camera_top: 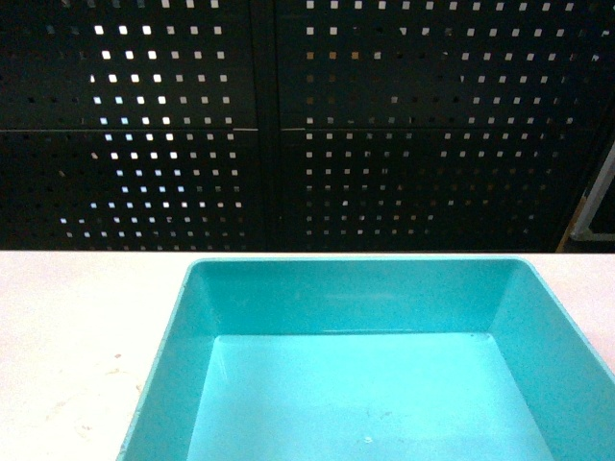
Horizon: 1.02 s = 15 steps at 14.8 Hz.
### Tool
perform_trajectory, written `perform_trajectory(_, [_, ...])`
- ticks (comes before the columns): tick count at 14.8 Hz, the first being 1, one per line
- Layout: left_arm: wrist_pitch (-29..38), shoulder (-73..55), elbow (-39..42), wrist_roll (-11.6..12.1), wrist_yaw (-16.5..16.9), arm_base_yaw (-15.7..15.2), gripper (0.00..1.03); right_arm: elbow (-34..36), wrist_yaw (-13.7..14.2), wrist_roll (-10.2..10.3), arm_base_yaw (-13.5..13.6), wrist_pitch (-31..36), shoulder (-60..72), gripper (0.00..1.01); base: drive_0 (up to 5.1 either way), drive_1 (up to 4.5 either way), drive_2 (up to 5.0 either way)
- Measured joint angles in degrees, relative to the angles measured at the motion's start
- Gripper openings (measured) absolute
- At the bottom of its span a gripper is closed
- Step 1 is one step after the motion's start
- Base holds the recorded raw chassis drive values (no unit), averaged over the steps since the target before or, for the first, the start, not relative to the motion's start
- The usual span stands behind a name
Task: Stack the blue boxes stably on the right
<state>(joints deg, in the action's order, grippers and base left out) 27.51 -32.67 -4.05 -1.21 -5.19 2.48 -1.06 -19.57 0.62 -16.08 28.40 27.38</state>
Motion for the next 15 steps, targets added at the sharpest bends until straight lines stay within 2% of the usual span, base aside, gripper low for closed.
perform_trajectory(1, [5.16,-8.50,-4.79,-0.35,-0.70,1.86,0.98,-1.90,-1.73,0.07,0.92,5.40,7.91,0.98,0.0,0.00,0.0])
perform_trajectory(2, [7.85,-15.30,-9.90,-0.98,-2.27,4.52,0.98,-6.38,-2.54,1.16,1.75,7.08,14.91,0.98,0.0,0.00,0.0])
perform_trajectory(3, [6.84,-20.81,-14.47,-1.46,-4.04,7.72,0.98,-9.86,-2.23,1.14,3.23,8.44,19.21,0.98,0.0,0.00,0.0])
perform_trajectory(5, [3.52,-27.04,-19.34,-2.23,-5.55,11.32,0.98,-14.88,-2.82,0.74,6.27,6.99,24.39,0.98,0.0,0.00,0.0])
perform_trajectory(6, [-0.66,-32.20,-23.87,-3.37,-6.75,13.59,0.98,-18.95,-3.89,-0.28,7.93,4.50,28.63,0.98,0.0,0.00,0.0])
perform_trajectory(7, [-4.59,-36.83,-28.59,-4.44,-7.26,14.91,0.98,-21.73,-3.72,-1.40,8.55,4.79,32.72,0.98,0.0,0.00,0.0])
perform_trajectory(8, [-6.58,-40.26,-32.35,-4.33,-8.59,15.78,0.98,-24.57,-4.00,-2.75,9.01,2.95,37.11,0.98,0.0,0.00,0.0])
perform_trajectory(12, [-17.97,-44.92,-42.38,-5.09,-8.15,16.48,0.98,-28.61,-4.92,-5.99,11.13,-4.90,44.61,0.98,0.0,0.00,0.0])
perform_trajectory(14, [-22.25,-45.64,-44.24,-6.10,-9.44,16.87,0.98,-31.06,-7.26,-8.46,13.22,-11.67,45.44,0.98,0.0,0.00,0.0])
perform_trajectory(15, [-22.49,-45.79,-43.89,-6.21,-9.84,16.98,0.98,-31.39,-7.34,-8.48,13.55,-12.37,45.97,0.98,0.0,0.00,0.0])
